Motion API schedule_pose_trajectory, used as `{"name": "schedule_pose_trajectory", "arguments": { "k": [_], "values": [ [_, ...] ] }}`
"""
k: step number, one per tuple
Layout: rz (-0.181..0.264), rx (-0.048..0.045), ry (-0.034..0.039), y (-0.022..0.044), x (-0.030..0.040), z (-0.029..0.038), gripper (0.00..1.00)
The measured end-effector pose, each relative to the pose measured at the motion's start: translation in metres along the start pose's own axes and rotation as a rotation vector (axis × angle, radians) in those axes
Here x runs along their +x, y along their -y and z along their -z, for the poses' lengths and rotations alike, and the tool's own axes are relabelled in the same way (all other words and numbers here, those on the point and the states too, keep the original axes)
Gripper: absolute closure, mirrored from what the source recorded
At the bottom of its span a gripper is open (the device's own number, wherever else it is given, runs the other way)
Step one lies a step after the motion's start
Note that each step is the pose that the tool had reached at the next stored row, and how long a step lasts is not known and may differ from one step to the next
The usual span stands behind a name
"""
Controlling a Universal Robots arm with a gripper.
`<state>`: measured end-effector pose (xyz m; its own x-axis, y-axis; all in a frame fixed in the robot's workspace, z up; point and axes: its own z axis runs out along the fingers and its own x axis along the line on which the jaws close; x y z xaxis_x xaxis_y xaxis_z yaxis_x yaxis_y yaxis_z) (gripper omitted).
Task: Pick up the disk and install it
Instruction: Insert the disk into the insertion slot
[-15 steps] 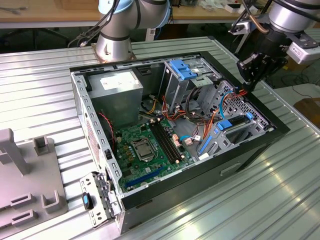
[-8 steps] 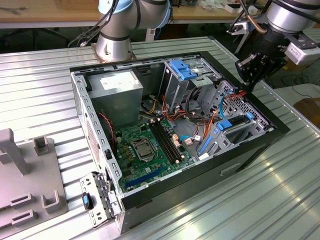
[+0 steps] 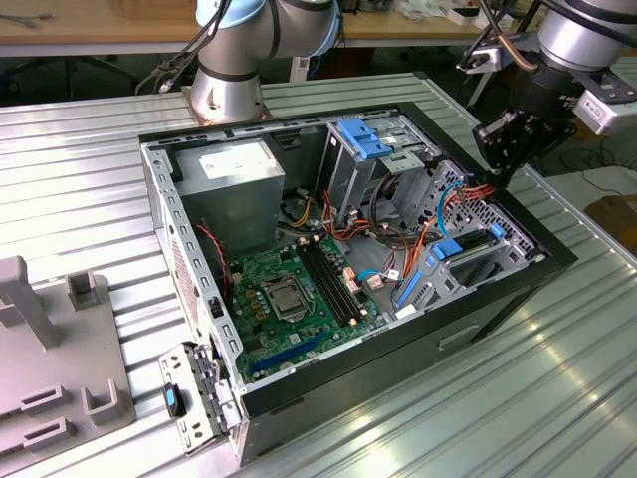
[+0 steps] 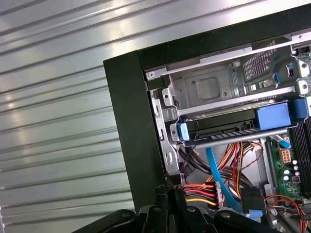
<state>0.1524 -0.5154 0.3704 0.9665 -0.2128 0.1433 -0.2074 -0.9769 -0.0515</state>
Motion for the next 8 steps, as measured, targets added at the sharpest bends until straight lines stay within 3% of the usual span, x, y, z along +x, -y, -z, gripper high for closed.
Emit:
{"name": "schedule_pose_trajectory", "arguments": {
  "k": [8],
  "values": [
    [-0.141,-0.0234,-0.0081,-0.0001,0.0000,0.0000,0.84]
  ]
}}
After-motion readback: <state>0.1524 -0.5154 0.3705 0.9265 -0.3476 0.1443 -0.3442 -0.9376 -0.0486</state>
